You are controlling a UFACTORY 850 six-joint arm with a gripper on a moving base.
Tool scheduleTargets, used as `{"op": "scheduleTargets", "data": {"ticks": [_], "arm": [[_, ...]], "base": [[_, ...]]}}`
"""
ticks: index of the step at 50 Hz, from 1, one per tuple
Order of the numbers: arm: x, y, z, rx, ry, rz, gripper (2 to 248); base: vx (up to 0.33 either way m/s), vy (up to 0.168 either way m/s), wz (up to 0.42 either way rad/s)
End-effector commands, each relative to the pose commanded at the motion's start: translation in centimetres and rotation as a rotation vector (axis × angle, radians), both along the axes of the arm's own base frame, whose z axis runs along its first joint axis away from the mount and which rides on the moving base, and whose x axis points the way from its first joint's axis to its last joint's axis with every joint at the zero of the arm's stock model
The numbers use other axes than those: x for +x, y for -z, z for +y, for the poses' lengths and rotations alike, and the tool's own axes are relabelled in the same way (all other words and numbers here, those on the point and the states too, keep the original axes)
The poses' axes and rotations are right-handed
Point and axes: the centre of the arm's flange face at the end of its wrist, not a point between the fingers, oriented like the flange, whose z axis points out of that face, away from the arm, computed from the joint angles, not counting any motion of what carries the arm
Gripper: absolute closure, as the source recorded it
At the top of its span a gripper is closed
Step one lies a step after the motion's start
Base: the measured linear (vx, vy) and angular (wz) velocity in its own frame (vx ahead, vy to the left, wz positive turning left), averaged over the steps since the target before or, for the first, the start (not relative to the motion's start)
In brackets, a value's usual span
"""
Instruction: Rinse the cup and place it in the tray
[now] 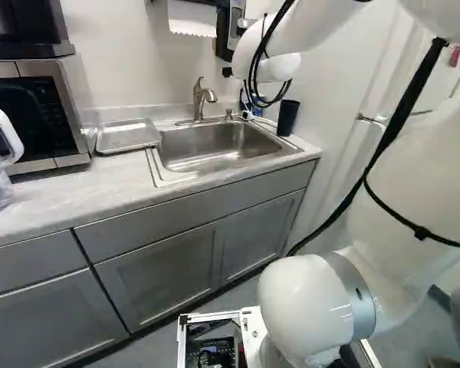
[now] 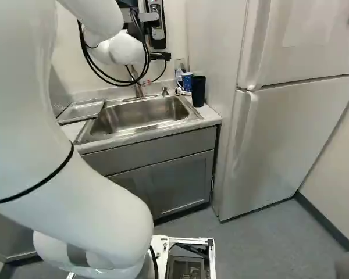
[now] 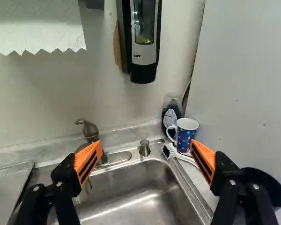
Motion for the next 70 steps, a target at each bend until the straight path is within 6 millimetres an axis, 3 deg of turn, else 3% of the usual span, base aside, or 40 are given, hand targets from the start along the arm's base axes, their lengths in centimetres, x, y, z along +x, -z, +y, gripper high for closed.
{"op": "scheduleTargets", "data": {"ticks": [38, 59, 70], "arm": [[6.2, 0.6, 4.7, -0.040, -0.093, 0.054, 3], [9.8, 1.2, 6.2, -0.069, -0.123, 0.082, 3], [10.5, 1.4, 6.6, -0.085, -0.132, 0.102, 3]], "base": [[0.000, 0.000, 0.000], [0.000, 0.000, 0.000], [0.000, 0.000, 0.000]]}}
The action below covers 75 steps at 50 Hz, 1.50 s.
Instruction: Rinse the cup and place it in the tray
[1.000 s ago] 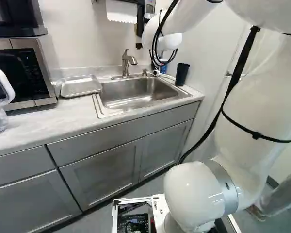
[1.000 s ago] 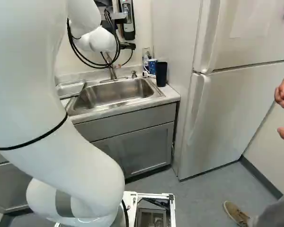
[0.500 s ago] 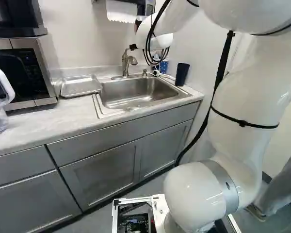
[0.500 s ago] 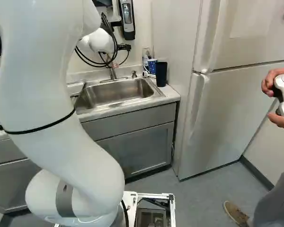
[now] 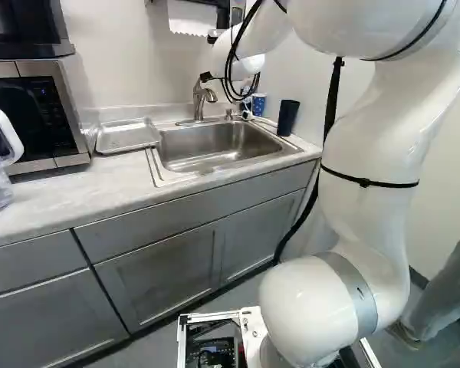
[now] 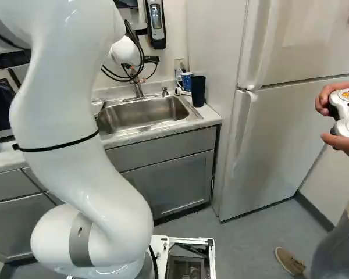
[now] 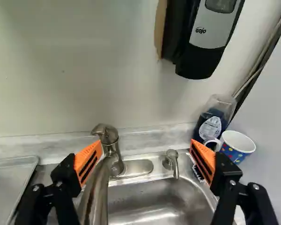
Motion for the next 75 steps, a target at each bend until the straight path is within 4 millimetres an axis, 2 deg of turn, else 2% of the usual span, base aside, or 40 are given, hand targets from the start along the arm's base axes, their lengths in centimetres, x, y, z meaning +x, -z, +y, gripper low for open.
{"op": "scheduleTargets", "data": {"ticks": [15, 43, 75], "arm": [[0.8, 0.3, 0.2, -0.019, -0.008, 0.023, 3], [3.7, 0.6, 0.4, -0.017, -0.003, 0.011, 3], [5.3, 0.4, 2.1, -0.008, -0.027, -0.039, 3]], "base": [[0.000, 0.000, 0.000], [0.000, 0.000, 0.000], [0.000, 0.000, 0.000]]}}
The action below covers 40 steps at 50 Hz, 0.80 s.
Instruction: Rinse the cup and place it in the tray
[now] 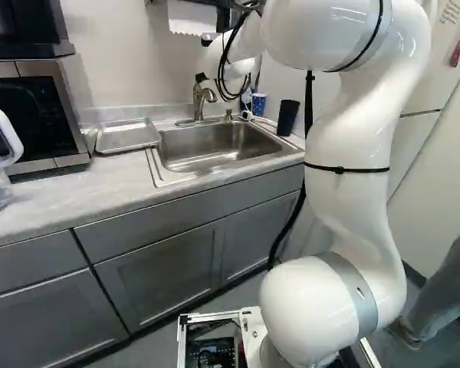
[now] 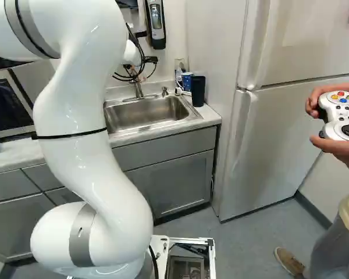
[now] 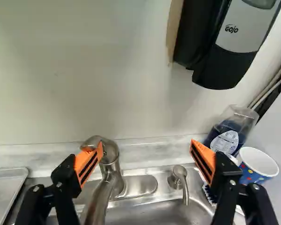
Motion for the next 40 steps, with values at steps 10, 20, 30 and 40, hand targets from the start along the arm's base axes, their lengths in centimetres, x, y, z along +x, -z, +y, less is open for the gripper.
{"op": "scheduleTargets", "data": {"ticks": [10, 20, 30, 40], "arm": [[0.06, -0.29, 0.05, 0.007, -0.003, -0.033, 3], [0.11, -0.62, 0.09, 0.014, -0.006, -0.069, 3], [0.12, -0.66, 0.10, 0.015, -0.007, -0.074, 3], [0.12, -0.66, 0.10, 0.015, -0.007, -0.074, 3]], "base": [[0.000, 0.000, 0.000], [0.000, 0.000, 0.000], [0.000, 0.000, 0.000], [0.000, 0.000, 0.000]]}}
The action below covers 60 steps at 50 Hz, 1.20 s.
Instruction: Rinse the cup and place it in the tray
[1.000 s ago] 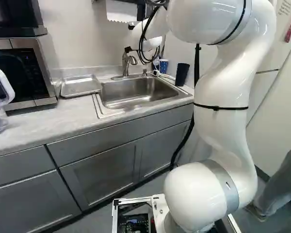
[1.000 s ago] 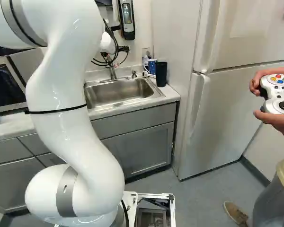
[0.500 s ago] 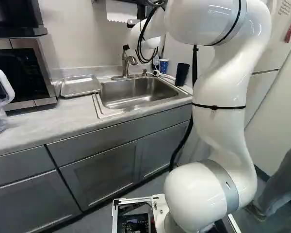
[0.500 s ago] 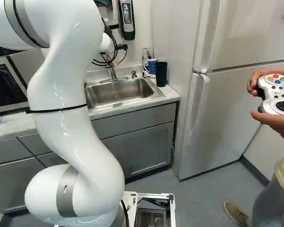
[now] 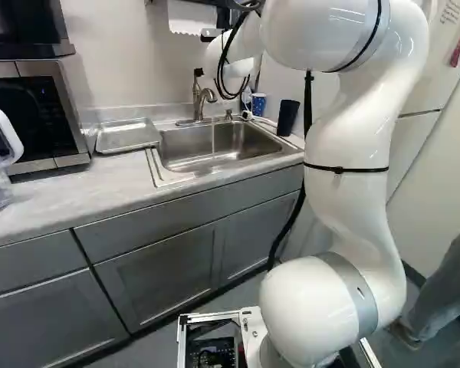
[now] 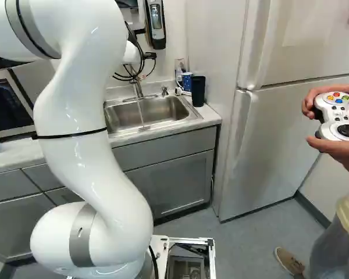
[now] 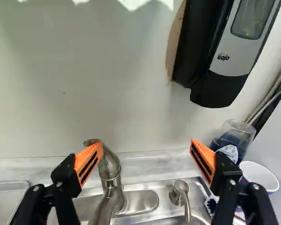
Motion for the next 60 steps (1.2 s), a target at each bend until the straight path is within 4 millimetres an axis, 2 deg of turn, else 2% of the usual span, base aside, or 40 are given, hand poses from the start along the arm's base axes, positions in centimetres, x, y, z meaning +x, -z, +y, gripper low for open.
{"op": "scheduleTargets", "data": {"ticks": [12, 19, 35, 60], "arm": [[-0.1, 0.0, 0.0, 0.000, -0.001, 0.001, 3], [-0.9, -0.1, 0.2, -0.001, -0.005, 0.004, 3], [-3.8, -0.4, 0.8, -0.003, -0.021, 0.015, 3], [-8.9, -0.5, 0.6, -0.012, -0.030, 0.060, 3]], "base": [[0.000, 0.000, 0.000], [0.000, 0.000, 0.000], [0.000, 0.000, 0.000], [0.000, 0.000, 0.000]]}}
